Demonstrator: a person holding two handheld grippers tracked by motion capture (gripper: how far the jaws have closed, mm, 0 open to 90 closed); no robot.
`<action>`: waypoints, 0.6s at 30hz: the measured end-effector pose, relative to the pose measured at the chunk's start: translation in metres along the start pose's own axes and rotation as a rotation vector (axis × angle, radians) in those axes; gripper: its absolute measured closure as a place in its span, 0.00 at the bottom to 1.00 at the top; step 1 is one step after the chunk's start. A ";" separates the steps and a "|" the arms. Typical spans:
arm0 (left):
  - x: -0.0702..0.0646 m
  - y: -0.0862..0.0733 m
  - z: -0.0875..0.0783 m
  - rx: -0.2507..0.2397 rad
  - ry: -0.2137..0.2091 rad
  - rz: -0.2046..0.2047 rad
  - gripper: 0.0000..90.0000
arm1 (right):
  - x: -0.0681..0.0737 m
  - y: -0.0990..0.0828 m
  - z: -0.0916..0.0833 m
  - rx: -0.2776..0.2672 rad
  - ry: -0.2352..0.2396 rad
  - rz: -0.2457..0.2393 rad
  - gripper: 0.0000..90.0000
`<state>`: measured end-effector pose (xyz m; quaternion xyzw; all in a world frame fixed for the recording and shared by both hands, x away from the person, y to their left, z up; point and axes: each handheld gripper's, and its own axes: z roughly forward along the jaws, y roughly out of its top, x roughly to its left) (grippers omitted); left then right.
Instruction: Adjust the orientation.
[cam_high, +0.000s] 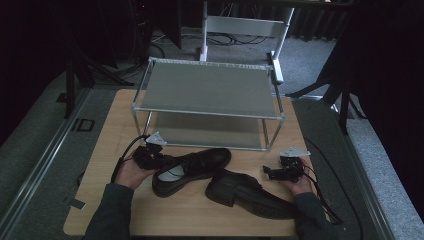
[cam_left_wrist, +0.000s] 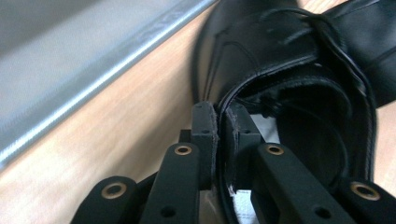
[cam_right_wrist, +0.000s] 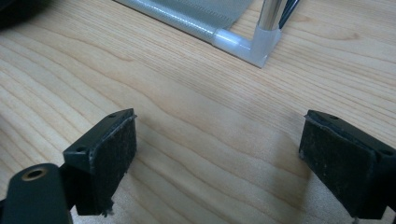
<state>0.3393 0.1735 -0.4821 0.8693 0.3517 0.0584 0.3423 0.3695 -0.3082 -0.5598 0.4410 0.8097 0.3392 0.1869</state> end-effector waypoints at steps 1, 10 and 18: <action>0.000 -0.003 -0.002 0.002 -0.003 -0.018 0.94 | 0.000 0.000 0.000 0.000 0.001 0.000 0.12; -0.003 -0.031 -0.016 -0.043 -0.048 -0.136 0.93 | 0.000 0.000 0.000 -0.001 0.001 -0.001 0.12; -0.019 -0.047 -0.023 -0.083 -0.031 -0.153 0.91 | 0.000 0.000 0.000 -0.001 0.001 -0.001 0.12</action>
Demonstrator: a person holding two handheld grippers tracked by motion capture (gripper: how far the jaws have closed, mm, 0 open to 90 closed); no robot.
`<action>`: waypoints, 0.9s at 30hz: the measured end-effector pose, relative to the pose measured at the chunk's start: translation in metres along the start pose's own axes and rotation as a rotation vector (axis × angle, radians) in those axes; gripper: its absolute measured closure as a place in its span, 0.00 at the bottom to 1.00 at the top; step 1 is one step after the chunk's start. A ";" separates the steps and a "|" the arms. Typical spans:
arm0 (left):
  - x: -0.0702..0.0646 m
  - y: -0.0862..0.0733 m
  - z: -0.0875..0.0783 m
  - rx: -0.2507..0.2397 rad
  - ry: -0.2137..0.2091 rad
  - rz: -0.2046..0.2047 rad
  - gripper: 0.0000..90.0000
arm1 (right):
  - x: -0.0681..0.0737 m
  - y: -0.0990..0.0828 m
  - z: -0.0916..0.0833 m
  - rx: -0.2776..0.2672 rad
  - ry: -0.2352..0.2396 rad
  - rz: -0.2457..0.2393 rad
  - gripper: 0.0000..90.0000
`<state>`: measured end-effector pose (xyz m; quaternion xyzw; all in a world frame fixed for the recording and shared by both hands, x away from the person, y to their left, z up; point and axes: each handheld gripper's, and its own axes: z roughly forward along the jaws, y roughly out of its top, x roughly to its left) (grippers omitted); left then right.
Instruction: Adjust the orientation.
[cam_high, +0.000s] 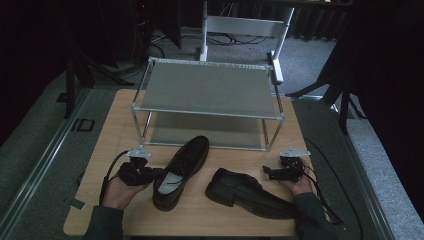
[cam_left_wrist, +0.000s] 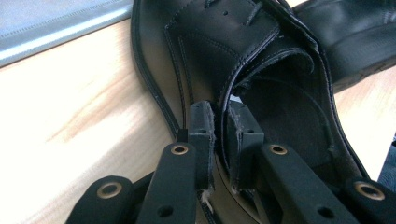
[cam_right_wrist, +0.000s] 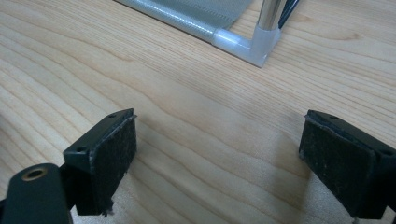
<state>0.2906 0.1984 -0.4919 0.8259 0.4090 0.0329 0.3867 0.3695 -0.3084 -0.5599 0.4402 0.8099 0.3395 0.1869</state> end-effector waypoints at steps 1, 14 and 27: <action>-0.001 -0.002 -0.001 -0.005 -0.001 -0.006 0.91 | 0.000 0.000 0.000 -0.001 0.000 0.000 0.12; -0.007 -0.009 -0.006 -0.082 -0.002 -0.016 0.86 | 0.000 0.000 0.000 0.000 0.000 -0.001 0.12; -0.011 -0.001 -0.025 -0.159 0.037 0.000 0.76 | -0.002 0.007 -0.032 -0.048 0.092 0.046 0.38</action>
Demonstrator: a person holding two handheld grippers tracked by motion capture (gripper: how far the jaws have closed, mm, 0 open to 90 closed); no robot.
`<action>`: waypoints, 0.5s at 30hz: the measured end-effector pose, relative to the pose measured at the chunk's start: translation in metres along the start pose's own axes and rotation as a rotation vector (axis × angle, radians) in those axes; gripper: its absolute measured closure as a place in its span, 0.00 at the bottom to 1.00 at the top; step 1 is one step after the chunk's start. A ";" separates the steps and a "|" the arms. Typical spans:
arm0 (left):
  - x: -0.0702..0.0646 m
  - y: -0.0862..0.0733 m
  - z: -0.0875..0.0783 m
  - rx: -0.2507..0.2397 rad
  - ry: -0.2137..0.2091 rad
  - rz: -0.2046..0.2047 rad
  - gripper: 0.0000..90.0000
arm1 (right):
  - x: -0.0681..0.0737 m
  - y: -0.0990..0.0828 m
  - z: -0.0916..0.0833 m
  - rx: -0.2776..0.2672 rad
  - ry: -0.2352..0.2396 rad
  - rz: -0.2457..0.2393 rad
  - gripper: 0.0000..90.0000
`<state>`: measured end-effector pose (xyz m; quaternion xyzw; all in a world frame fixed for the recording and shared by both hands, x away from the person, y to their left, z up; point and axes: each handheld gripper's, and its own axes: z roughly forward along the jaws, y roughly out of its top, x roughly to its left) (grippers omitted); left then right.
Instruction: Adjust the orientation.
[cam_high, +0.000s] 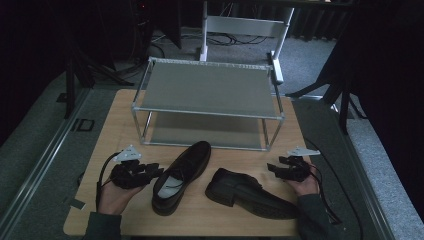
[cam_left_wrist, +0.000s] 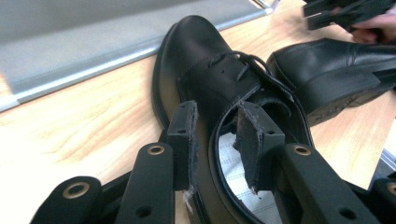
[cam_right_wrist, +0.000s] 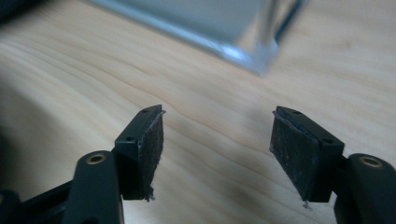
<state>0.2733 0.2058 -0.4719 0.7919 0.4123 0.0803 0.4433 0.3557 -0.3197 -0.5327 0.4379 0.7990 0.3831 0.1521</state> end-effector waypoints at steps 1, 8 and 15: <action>-0.002 0.002 -0.001 -0.007 0.001 0.000 0.75 | 0.002 0.001 -0.005 -0.010 0.010 -0.002 0.37; -0.011 0.010 -0.001 -0.019 -0.001 0.019 0.73 | 0.015 0.000 -0.037 -0.028 0.075 -0.018 0.35; -0.031 0.025 0.003 -0.017 -0.012 0.056 0.70 | 0.039 0.004 -0.051 -0.052 0.184 -0.042 0.34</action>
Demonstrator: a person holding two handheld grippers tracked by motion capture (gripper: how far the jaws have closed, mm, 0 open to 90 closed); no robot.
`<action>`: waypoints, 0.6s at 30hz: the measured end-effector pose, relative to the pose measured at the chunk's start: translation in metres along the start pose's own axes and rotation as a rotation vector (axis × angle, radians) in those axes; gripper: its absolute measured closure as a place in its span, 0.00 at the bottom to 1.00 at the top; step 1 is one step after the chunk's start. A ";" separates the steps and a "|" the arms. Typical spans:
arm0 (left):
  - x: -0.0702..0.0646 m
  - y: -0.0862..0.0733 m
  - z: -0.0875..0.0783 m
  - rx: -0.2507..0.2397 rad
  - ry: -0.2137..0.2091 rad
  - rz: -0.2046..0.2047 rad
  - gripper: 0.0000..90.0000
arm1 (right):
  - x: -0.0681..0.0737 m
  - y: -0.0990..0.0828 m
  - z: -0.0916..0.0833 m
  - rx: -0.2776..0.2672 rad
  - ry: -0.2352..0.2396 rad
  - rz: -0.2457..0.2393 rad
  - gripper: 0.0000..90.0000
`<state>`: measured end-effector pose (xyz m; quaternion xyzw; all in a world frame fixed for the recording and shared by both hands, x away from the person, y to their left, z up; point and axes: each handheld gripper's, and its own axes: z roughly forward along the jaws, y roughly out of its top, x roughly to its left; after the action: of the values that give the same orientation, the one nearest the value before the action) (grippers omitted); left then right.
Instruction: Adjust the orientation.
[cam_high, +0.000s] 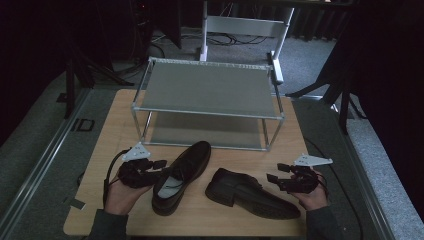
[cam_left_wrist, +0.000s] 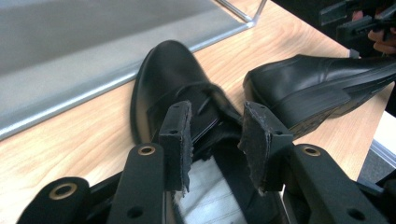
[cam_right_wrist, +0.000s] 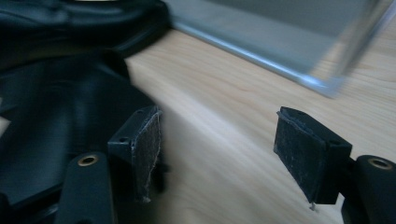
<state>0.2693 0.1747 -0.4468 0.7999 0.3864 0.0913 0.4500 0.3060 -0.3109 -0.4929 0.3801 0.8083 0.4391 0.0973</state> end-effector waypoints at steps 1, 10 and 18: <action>-0.002 0.002 0.001 0.001 -0.004 0.004 0.69 | 0.003 0.001 0.001 0.007 0.013 -0.009 0.34; -0.042 0.013 0.026 0.031 -0.051 0.078 0.67 | 0.018 0.004 0.012 0.071 0.088 -0.065 0.34; -0.064 0.014 0.052 0.094 -0.029 0.113 0.66 | 0.020 0.001 0.008 0.062 0.127 -0.069 0.39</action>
<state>0.2584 0.0922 -0.4525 0.8418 0.3381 0.0866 0.4117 0.2962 -0.2918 -0.4932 0.3263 0.8385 0.4336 0.0490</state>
